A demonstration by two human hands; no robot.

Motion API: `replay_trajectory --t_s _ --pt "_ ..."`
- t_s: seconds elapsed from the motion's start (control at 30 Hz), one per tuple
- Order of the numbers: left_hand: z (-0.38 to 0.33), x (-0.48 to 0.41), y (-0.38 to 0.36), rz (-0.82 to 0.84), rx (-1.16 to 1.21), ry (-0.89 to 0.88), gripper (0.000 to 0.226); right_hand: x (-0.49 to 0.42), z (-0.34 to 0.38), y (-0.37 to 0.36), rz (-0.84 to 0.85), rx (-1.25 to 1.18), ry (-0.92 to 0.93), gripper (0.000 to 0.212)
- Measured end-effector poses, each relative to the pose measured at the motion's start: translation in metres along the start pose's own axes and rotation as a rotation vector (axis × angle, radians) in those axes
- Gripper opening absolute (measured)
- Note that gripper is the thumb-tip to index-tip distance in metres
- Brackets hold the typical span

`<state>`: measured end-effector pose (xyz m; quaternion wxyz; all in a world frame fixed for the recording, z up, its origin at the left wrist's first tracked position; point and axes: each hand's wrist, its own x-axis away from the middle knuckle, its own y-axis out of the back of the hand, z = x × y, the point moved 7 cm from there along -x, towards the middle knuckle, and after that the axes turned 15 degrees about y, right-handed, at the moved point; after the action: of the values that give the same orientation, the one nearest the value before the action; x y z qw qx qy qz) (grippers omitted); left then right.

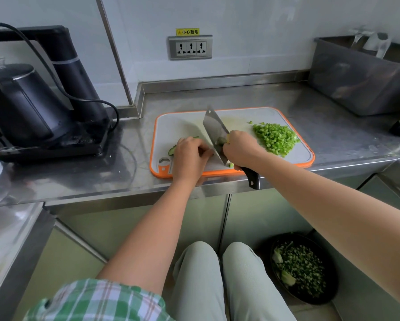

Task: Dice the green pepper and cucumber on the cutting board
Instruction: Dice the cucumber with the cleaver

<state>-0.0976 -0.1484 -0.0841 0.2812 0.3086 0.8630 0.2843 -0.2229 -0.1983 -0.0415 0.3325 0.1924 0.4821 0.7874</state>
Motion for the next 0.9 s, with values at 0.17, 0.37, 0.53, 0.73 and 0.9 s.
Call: replay_trajectory --t_s 0.17,0.37,0.53,0.73,0.9 --pt "-0.001 0.0 -0.002 0.004 -0.038 0.005 0.017 0.004 -0.002 0.009 -0.001 -0.035 -0.003 0.02" --pt "-0.004 0.006 0.004 -0.002 -0.033 0.02 0.013 0.009 0.004 0.004 0.042 -0.071 -0.016 0.017" --pt "-0.003 0.006 0.003 0.014 -0.03 0.031 0.012 0.012 0.006 0.007 0.028 -0.088 -0.013 0.017" --pt "-0.002 0.006 0.004 0.008 -0.017 0.018 0.012 0.009 0.009 -0.004 0.037 -0.087 -0.003 0.017" --pt "-0.002 0.004 0.001 0.011 -0.05 0.006 0.012 0.001 0.004 -0.007 0.048 -0.058 -0.017 0.016"
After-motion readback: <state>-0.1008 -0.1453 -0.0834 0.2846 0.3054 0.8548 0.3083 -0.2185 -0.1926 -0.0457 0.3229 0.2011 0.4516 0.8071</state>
